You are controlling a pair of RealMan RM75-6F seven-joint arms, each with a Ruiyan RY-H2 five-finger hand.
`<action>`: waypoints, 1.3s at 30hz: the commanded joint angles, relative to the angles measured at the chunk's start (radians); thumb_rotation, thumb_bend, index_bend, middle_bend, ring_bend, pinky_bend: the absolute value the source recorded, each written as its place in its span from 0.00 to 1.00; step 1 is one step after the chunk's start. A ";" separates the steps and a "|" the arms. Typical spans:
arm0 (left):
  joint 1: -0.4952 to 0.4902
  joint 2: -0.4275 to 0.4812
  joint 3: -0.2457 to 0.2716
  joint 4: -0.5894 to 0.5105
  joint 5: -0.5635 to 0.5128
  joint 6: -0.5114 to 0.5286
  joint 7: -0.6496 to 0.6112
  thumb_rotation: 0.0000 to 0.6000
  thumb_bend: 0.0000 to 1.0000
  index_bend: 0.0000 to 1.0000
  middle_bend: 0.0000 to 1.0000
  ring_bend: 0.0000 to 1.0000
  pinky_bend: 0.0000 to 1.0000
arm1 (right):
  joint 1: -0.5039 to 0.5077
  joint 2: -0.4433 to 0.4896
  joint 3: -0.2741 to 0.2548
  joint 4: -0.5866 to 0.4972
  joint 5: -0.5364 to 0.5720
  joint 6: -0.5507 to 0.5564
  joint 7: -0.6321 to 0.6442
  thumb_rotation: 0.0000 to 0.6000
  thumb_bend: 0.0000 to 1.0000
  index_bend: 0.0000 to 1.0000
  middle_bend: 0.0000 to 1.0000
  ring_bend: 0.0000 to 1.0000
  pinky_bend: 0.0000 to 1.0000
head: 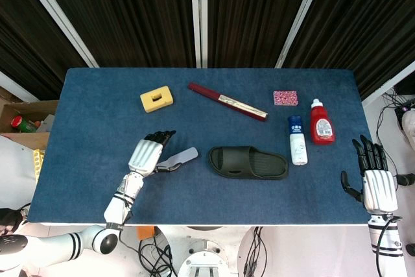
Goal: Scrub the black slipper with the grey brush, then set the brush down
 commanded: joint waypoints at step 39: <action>-0.010 -0.102 0.001 0.092 -0.087 -0.044 0.084 0.46 0.16 0.30 0.30 0.26 0.36 | 0.009 0.000 -0.010 0.006 -0.005 -0.015 -0.009 1.00 0.45 0.00 0.00 0.00 0.00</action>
